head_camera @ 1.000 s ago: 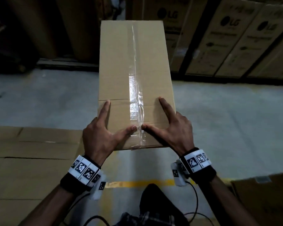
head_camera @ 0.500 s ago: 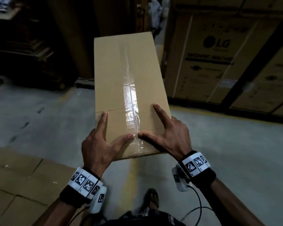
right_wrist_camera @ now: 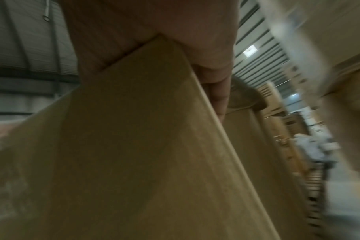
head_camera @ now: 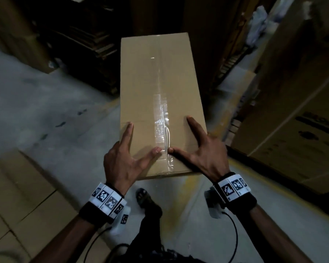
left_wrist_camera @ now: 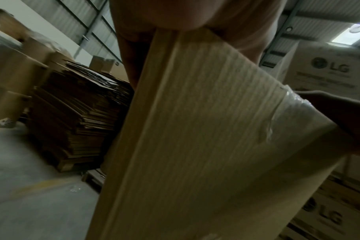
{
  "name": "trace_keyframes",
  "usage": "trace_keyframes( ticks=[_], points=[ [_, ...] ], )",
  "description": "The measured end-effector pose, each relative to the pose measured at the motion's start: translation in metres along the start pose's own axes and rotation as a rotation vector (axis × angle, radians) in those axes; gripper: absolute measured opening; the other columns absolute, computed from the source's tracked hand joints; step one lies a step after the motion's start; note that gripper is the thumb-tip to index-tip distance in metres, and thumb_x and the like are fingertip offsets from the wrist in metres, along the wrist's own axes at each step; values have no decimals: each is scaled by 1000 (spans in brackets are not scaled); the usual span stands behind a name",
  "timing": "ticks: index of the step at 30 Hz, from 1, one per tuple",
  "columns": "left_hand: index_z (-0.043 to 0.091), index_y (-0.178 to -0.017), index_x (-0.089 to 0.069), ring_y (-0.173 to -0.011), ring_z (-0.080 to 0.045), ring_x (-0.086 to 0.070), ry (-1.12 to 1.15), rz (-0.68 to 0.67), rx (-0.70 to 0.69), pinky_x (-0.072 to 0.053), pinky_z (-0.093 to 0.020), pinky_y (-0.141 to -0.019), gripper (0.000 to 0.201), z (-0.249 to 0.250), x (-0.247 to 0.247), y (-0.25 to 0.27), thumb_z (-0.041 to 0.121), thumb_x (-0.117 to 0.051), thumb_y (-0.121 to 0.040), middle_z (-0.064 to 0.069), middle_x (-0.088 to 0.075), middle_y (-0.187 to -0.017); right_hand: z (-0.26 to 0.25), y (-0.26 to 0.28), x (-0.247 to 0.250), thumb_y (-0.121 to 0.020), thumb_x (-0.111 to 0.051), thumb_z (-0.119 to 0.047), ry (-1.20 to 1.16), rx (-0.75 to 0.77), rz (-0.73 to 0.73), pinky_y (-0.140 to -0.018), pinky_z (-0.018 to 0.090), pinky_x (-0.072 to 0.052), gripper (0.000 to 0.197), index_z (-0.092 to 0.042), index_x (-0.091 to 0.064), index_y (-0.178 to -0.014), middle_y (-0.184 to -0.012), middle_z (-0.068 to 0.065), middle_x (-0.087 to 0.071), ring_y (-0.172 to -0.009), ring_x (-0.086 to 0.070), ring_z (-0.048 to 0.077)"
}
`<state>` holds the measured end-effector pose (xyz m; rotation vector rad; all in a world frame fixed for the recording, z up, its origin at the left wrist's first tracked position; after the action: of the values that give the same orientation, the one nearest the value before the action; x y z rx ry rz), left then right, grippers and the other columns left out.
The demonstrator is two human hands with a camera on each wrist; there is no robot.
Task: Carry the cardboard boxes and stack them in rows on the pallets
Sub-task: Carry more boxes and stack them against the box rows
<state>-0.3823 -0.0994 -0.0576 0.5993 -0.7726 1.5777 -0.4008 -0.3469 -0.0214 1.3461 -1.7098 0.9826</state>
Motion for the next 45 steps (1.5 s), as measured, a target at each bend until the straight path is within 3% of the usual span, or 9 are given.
trace_keyframes(
  ticks=[4,7,11,15,26,29,34,37,45],
  points=[
    [41,-161,-20,-120,-31,-63,6,30,97,-49,-40,-102,125,-35,3,-123,107,-39,-56,-11,-66,-132,-45,-133,-35,-61,-57,-100,-21,59,-56,-89,39,-56,111,-56,-19,-155,-111,11,-70,-104,-67,33],
    [40,-161,-12,-125,-30,-60,-9,52,167,-48,-42,-106,127,-57,19,-201,106,-40,-56,-10,-61,-141,-89,-218,-58,-62,-55,-100,-3,127,-109,-93,39,-53,109,-56,-20,-155,-117,10,-70,-110,-65,32],
    [39,-161,-12,-127,-28,-59,-11,132,223,-48,-42,-106,126,-94,42,-278,104,-45,-58,-6,-60,-143,-141,-308,-95,-60,-50,-104,-55,216,-151,-97,44,-55,109,-59,-17,-154,-124,12,-70,-113,-66,34],
    [41,-161,-9,-122,-29,-61,-42,180,326,-49,-43,-104,125,-140,72,-343,105,-42,-58,-7,-61,-140,-207,-386,-136,-62,-59,-98,-136,304,-221,-103,39,-50,107,-58,-21,-154,-136,5,-66,-122,-63,30],
    [45,-159,-11,-122,-29,-61,-107,389,630,-49,-42,-105,122,-308,156,-518,105,-43,-58,-5,-61,-141,-430,-593,-302,-58,-58,-100,-129,634,-372,-84,37,-55,114,-53,-22,-156,-103,13,-71,-97,-68,32],
    [47,-158,-14,-119,-29,-63,-126,472,721,-49,-41,-104,125,-353,195,-575,108,-41,-53,-3,-64,-135,-505,-654,-343,-55,-54,-104,-136,693,-428,-86,37,-55,117,-56,-19,-156,-110,10,-72,-102,-68,31],
    [48,-157,-18,-117,-28,-64,-157,586,856,-50,-43,-103,122,-422,263,-632,108,-43,-54,-3,-66,-130,-636,-716,-406,-54,-51,-106,-125,881,-548,-93,40,-56,120,-54,-17,-156,-120,6,-70,-109,-67,29],
    [51,-156,-19,-117,-29,-63,-169,661,943,-48,-46,-104,121,-458,295,-654,110,-40,-52,-5,-66,-126,-706,-738,-440,-55,-53,-104,-125,980,-578,-92,39,-55,117,-54,-18,-155,-114,4,-71,-107,-67,28],
    [56,-155,-12,-119,-30,-61,-168,776,1168,-49,-43,-104,128,-588,373,-693,109,-49,-45,-6,-64,-126,-898,-755,-548,-57,-49,-106,-132,1234,-616,-88,38,-54,118,-51,-19,-157,-108,5,-73,-102,-69,28]
  ],
)
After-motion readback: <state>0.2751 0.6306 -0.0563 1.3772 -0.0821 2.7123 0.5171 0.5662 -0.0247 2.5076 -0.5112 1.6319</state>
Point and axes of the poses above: each hand's wrist, its own y-axis away from the middle knuckle, its own x-axis out of the back of the hand, z = x × y, the point moved 7 cm from there along -y, towards the middle knuckle
